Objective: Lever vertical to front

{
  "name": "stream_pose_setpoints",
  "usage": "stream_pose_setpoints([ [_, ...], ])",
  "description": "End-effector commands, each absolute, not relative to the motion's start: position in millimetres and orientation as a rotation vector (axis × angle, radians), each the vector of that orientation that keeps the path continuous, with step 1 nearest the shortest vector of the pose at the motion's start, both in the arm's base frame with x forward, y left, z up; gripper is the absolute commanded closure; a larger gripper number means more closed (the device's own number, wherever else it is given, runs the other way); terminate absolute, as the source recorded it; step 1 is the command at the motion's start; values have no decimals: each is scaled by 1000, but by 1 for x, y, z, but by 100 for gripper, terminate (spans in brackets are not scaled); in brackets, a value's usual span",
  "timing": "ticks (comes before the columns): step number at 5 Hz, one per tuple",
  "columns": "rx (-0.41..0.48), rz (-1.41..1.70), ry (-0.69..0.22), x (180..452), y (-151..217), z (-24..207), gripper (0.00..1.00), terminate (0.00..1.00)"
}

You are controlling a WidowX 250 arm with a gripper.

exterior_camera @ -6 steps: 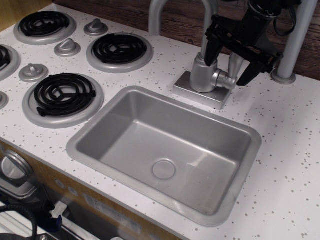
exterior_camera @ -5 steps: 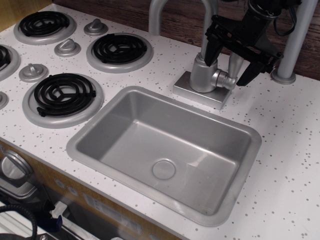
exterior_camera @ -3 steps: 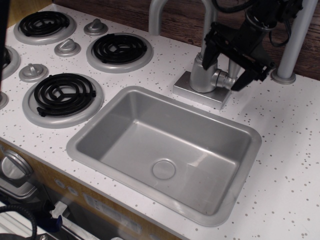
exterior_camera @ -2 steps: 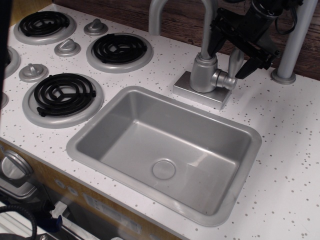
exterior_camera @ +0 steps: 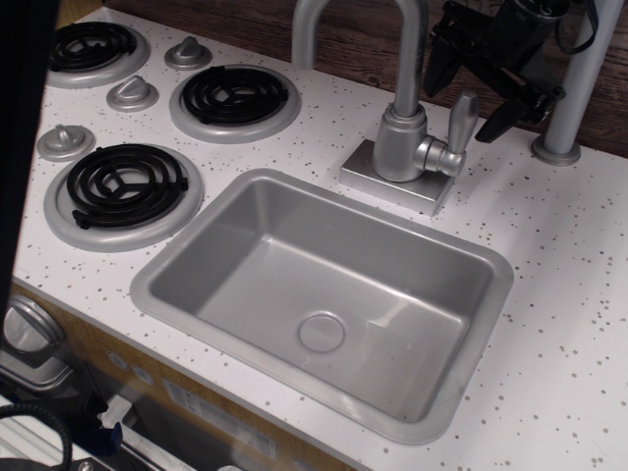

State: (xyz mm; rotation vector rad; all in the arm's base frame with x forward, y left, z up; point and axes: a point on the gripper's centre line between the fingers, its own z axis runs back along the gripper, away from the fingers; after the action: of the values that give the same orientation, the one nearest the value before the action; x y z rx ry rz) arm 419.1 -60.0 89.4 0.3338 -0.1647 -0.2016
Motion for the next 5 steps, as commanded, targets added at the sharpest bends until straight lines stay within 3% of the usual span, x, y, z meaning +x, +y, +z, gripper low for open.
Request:
stream_pose_setpoints([
  [1, 311, -180, -208, 428, -55, 107, 100, 0],
  [2, 297, -174, -193, 428, -54, 105, 100, 0],
  [4, 282, -89, -69, 402, -60, 102, 100, 0],
  [5, 239, -47, -57, 393, -58, 89, 100, 0],
])
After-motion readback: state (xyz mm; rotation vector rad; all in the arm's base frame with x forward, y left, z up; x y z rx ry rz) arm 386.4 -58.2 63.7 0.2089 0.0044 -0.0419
